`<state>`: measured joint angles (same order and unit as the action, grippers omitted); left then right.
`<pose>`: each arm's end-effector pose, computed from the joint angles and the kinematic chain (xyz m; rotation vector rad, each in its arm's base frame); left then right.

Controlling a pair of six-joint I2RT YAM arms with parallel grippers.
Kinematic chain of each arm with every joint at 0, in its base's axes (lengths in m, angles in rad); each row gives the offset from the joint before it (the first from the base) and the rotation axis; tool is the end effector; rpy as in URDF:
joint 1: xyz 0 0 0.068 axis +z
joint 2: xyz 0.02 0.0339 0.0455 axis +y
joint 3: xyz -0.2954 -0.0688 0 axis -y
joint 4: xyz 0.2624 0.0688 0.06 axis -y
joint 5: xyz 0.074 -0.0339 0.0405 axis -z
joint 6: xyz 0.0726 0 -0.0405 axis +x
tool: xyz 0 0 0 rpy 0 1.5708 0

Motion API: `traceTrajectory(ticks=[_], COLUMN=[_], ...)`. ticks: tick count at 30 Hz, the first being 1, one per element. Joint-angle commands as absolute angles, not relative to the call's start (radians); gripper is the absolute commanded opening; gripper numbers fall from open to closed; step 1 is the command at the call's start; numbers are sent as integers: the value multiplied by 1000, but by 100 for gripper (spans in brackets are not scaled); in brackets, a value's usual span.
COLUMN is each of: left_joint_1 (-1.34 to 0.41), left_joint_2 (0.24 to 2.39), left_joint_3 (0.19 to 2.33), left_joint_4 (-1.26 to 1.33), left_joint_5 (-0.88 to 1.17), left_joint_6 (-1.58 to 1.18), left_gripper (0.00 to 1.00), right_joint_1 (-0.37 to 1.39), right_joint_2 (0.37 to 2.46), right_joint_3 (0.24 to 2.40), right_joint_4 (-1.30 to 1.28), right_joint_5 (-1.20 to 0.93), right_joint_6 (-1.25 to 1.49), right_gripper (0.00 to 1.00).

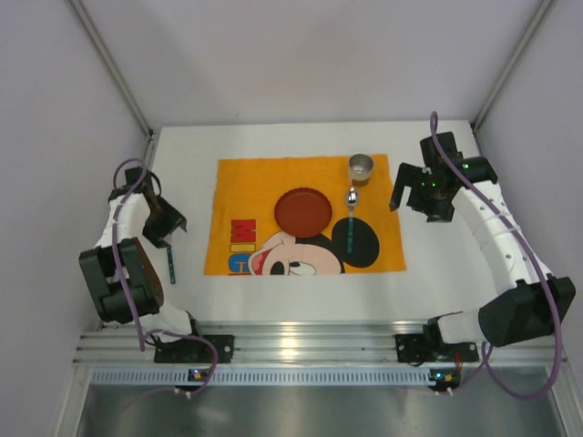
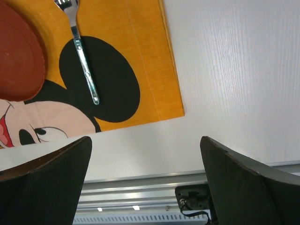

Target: Set the dinner table for one person

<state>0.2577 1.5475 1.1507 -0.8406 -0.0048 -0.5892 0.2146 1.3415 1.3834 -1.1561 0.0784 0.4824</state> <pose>0.3154 0.0835 0.2242 -1.1561 2.5624 -0.0714 0.2719 0.0534 0.3407 0.3825 2.6567 0.1140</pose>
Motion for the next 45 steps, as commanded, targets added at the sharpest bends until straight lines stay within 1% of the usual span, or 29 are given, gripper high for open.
traceTrajectory(ticks=[1,2,5,8,11,22,25,28,29,30,32,33,39,42,45], left_joint_1=[336,389,445,445,445,445,446,445,446,445,446,445,431,400,345], left_joint_2=[1531,1534,1542,1557,1574,1742,1772,1799,1805,1813,1822,1825,1804,1763,1733], left_joint_3=[1079,1060,1023,1032,1019,1043,1058,1077,1081,1084,1088,1088,1135,1207,1337], left_joint_4=[-842,-830,-786,-778,-743,-614,-603,-606,-612,-614,-614,-617,-637,-667,-702], left_joint_5=[-57,-46,-47,-98,-106,-64,-57,-74,-87,-90,-100,-103,-109,-144,-181], left_joint_6=[-549,-557,-539,-503,-480,-425,-419,-416,-411,-405,-400,-399,-419,-419,-420], left_gripper=[64,64,64,64,64,61,58,48,43,30,15,0,0,0,0], right_joint_1=[230,233,233,235,233,229,209,190,186,178,170,163,156,156,156], right_joint_2=[1365,1371,1384,1385,1385,1410,1422,1436,1440,1451,1460,1469,1512,1522,1523], right_joint_3=[1463,1469,1482,1473,1456,1388,1379,1376,1376,1377,1384,1385,1430,1454,1473], right_joint_4=[-1103,-1103,-1109,-1114,-1115,-1069,-1062,-1048,-1046,-1040,-1035,-1031,-1023,-1023,-1023], right_joint_5=[51,46,54,67,71,55,51,38,35,32,26,25,6,6,-18], right_joint_6=[480,477,457,436,426,413,402,393,391,387,382,380,379,383,388], right_gripper=[100,100,100,100,100,100,100,100,100,100,100,100,100,100,100])
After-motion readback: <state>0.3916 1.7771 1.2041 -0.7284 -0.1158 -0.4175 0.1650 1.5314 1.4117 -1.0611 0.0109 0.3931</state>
